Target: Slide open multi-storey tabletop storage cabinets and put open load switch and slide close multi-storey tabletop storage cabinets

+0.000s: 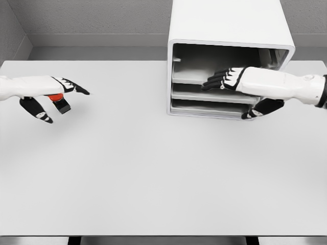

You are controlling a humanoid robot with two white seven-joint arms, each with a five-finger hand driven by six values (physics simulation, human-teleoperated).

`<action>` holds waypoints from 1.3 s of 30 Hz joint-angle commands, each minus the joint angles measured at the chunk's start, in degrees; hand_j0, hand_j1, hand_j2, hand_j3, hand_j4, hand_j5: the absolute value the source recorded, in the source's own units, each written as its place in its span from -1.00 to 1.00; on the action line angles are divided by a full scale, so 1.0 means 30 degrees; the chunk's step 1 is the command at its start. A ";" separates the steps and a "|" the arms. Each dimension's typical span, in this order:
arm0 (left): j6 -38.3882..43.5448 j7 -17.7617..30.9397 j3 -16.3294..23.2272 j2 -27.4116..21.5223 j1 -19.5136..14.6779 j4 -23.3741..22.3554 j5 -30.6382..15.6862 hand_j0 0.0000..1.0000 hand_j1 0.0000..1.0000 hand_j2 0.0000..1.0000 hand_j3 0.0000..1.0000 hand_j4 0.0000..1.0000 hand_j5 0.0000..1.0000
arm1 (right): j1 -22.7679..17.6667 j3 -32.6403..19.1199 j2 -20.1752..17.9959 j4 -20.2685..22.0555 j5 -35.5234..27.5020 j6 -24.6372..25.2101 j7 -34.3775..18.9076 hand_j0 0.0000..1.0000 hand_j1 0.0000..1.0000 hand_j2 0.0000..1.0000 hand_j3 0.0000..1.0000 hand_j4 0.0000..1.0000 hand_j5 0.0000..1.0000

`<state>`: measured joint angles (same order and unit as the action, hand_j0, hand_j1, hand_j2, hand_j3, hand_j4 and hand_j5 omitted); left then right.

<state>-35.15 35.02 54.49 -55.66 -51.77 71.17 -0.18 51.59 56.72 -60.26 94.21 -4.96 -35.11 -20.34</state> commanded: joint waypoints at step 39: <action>0.0050 -0.0006 -0.0322 0.3376 -0.0850 -0.6350 0.2110 1.00 1.00 1.00 1.00 1.00 1.00 | -0.0059 -0.0392 0.2595 -0.3248 0.1889 0.0037 0.0803 1.00 1.00 1.00 1.00 1.00 1.00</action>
<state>-35.14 35.02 53.56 -45.65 -54.32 52.26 6.47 51.42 55.62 -53.12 84.72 0.99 -35.10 -17.94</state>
